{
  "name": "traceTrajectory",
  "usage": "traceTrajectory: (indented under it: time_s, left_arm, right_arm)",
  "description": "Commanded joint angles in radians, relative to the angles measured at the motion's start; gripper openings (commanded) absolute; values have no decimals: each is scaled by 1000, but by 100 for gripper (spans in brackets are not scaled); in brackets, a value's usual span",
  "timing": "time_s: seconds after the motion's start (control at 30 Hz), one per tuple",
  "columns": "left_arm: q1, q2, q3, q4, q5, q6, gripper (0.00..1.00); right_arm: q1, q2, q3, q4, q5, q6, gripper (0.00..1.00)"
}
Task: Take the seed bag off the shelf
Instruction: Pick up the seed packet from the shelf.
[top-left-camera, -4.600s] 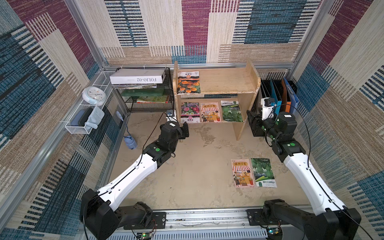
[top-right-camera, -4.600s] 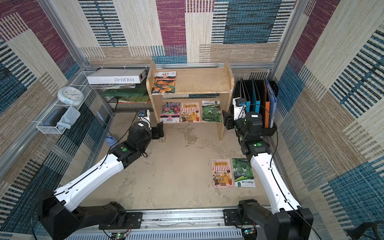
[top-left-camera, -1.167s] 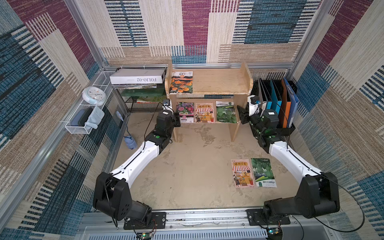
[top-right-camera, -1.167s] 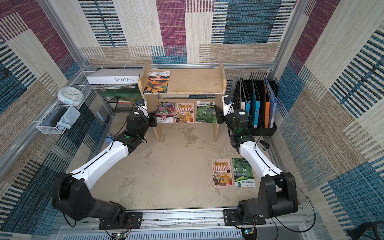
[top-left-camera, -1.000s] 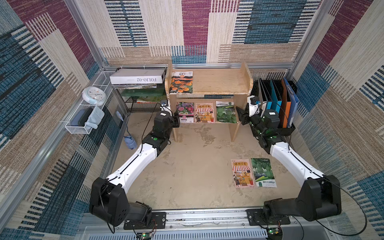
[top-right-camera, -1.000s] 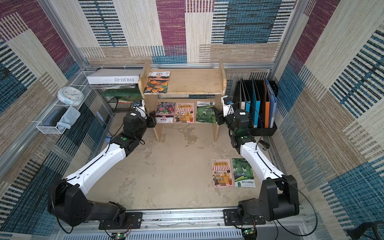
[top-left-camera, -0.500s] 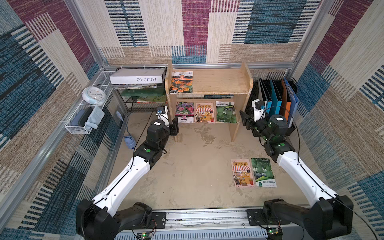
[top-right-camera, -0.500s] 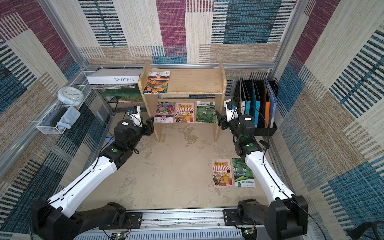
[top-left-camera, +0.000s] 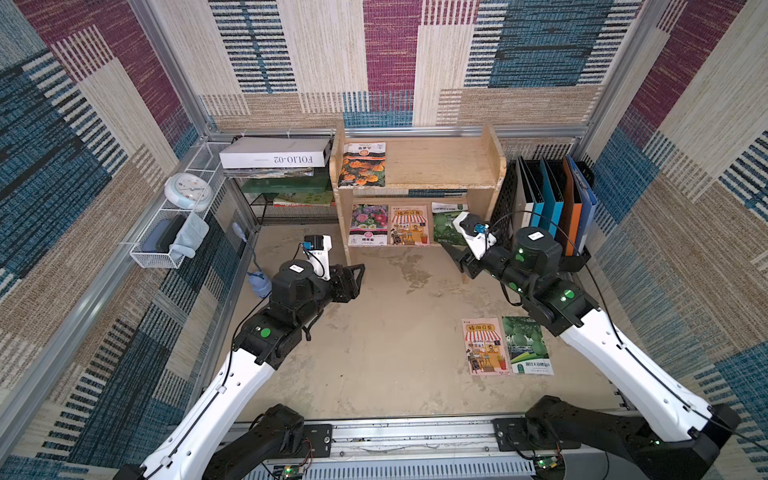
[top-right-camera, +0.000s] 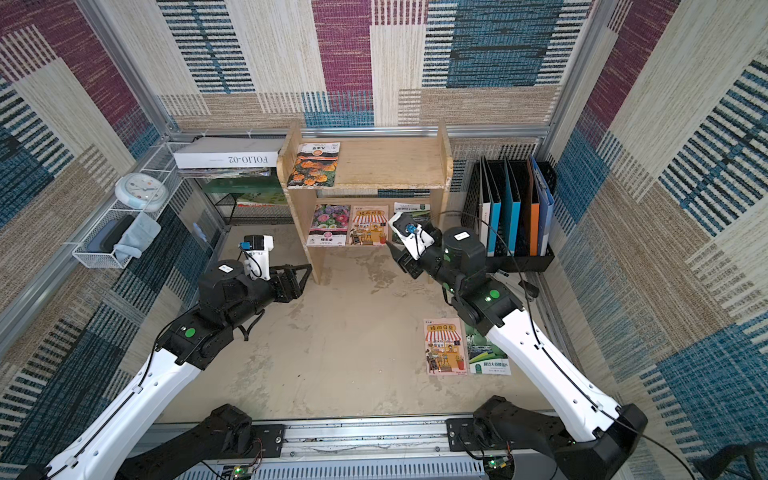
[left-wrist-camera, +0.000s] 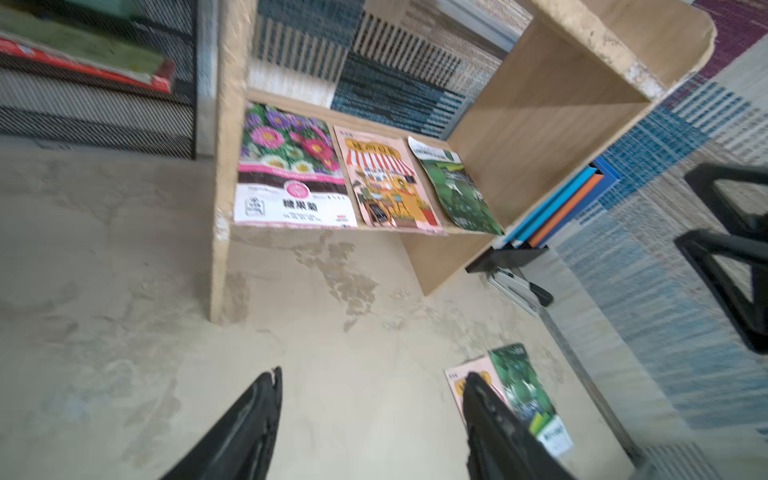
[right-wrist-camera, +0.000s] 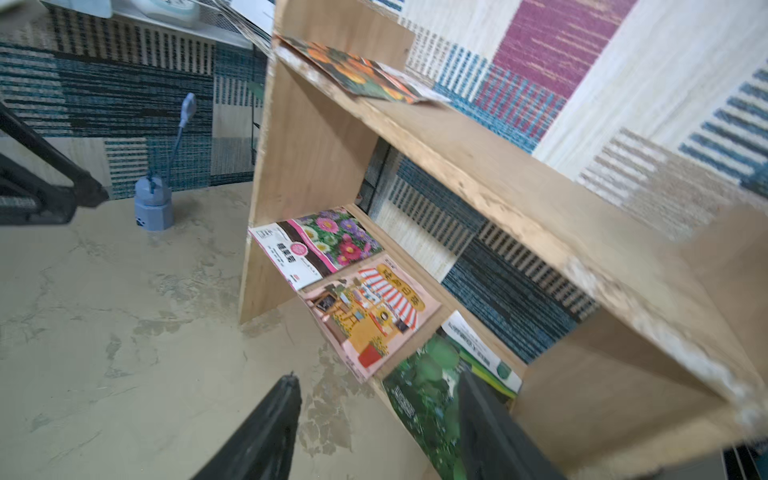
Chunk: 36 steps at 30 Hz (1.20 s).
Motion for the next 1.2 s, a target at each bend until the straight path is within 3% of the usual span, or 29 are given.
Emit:
traceTrajectory:
  time_s: [0.0,0.17,0.4,0.63,0.83,1.17]
  left_arm:
    - [2,8,22,-76,163,-97,72]
    - [14,28,39,-91,239,-163,73]
    - [97,113,-19,88,491,-348,73]
    - [149,123,-1,105,520,-379,73]
    - [172,107,36,48,514,-364,73]
    - [178,100,41,28,503,-349,73]
  right_arm:
    - [67,102,130,-96,60,-104,64]
    - [118,255,318,-81,52,-188,63]
    - [129,487,655,-182,12,-234,62]
    - [147,706,942,-282,23,-275,62]
    - [157,793,1026,-261,74,-287,61]
    - [190,826,1008,-158,186,-341,60]
